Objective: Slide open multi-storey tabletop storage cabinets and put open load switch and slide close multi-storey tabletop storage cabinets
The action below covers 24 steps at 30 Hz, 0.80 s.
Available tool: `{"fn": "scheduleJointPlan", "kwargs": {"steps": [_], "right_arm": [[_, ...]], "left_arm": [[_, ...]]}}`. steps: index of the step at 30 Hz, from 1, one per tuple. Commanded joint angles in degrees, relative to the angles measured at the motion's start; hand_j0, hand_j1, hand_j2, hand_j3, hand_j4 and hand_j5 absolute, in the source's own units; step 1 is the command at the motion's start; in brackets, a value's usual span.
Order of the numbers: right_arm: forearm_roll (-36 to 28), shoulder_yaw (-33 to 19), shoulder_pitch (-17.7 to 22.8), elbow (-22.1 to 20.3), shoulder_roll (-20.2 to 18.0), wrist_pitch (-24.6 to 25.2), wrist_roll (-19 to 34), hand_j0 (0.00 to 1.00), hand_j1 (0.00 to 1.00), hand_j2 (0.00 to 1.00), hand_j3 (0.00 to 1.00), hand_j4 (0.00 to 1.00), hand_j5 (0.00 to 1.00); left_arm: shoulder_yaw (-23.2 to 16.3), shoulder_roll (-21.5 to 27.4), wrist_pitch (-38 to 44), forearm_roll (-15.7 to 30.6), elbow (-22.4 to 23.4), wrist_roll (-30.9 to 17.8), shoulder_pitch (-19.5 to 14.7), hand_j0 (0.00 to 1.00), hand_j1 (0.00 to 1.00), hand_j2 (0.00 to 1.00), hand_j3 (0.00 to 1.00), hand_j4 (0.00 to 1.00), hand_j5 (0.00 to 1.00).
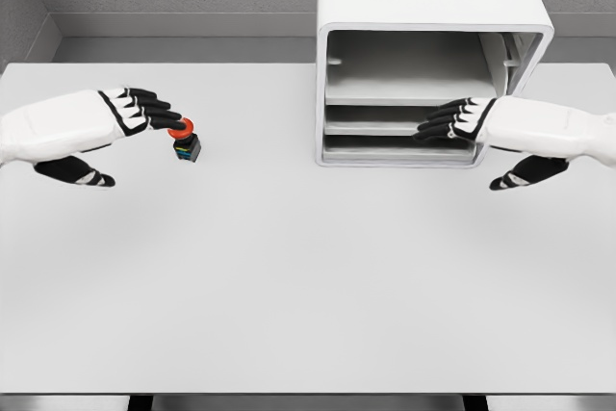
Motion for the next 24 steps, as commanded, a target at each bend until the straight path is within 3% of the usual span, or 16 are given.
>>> {"fn": "scheduleJointPlan", "kwargs": {"steps": [1, 2, 3, 7, 9, 12, 14, 17, 20, 24], "right_arm": [[-0.40, 0.04, 0.00, -0.03, 0.65, 0.13, 0.12, 1.00, 1.00, 1.00, 1.00, 1.00, 1.00], [-0.40, -0.05, 0.00, 0.06, 0.56, 0.13, 0.38, 1.00, 1.00, 1.00, 1.00, 1.00, 1.00], [-0.40, -0.05, -1.14, 0.06, 0.91, 0.13, 0.21, 1.00, 1.00, 1.00, 1.00, 1.00, 1.00], [-0.49, 0.22, -1.32, 0.33, 2.23, 0.13, -0.50, 1.00, 1.00, 1.00, 1.00, 1.00, 1.00], [-0.31, 0.39, -1.32, 0.33, 3.73, 0.13, -0.15, 1.00, 1.00, 1.00, 1.00, 1.00, 1.00], [0.22, 0.48, -1.49, 0.41, 4.34, 0.13, 1.79, 1.00, 1.00, 1.00, 1.00, 1.00, 1.00], [0.31, 0.57, -2.11, 0.41, 6.54, 0.13, 5.83, 1.00, 1.00, 1.00, 1.00, 1.00, 1.00], [0.48, 0.57, -3.69, 0.76, 7.51, 6.30, 8.64, 1.00, 1.00, 1.00, 1.00, 1.00, 1.00], [0.48, 0.66, -5.36, 1.03, 8.65, 13.06, 9.72, 1.00, 1.00, 1.00, 1.00, 1.00, 1.00], [0.39, 0.65, -6.68, 4.72, 9.18, 14.82, 9.72, 1.00, 1.00, 1.00, 1.00, 1.00, 1.00]], "left_arm": [[-0.40, -1.42, 0.16, -2.87, 0.35, -0.40, 0.00, 1.00, 1.00, 1.00, 1.00, 1.00, 1.00], [-0.40, -1.85, 0.16, -3.66, 1.13, -0.84, -0.61, 1.00, 1.00, 1.00, 1.00, 1.00, 1.00], [-1.98, -5.19, 0.16, -6.47, 4.30, -0.75, -3.78, 1.00, 1.00, 1.00, 1.00, 1.00, 1.00], [-7.78, -8.97, 0.16, -6.82, 13.61, -0.84, -11.07, 1.00, 1.00, 1.00, 1.00, 1.00, 1.00], [-8.40, -12.40, 0.16, -9.64, 16.08, -2.42, -13.62, 1.00, 1.00, 1.00, 1.00, 1.00, 1.00], [-8.49, -15.48, 0.16, -9.90, 17.92, -3.14, -14.94, 1.00, 1.00, 1.00, 1.00, 1.00, 1.00], [-12.53, -16.88, 0.16, -9.99, 21.35, -3.14, -17.93, 1.00, 1.00, 1.00, 1.00, 1.00, 1.00], [-12.71, -17.85, 0.16, -12.01, 25.83, -3.14, -18.46, 1.00, 1.00, 1.00, 1.00, 1.00, 1.00], [-16.48, -18.03, 0.16, -12.10, 28.73, -3.14, -21.45, 1.00, 1.00, 1.00, 1.00, 1.00, 1.00], [-18.15, -19.70, 0.16, -12.19, 34.53, -3.14, -22.32, 1.00, 1.00, 1.00, 1.00, 1.00, 1.00]]}}
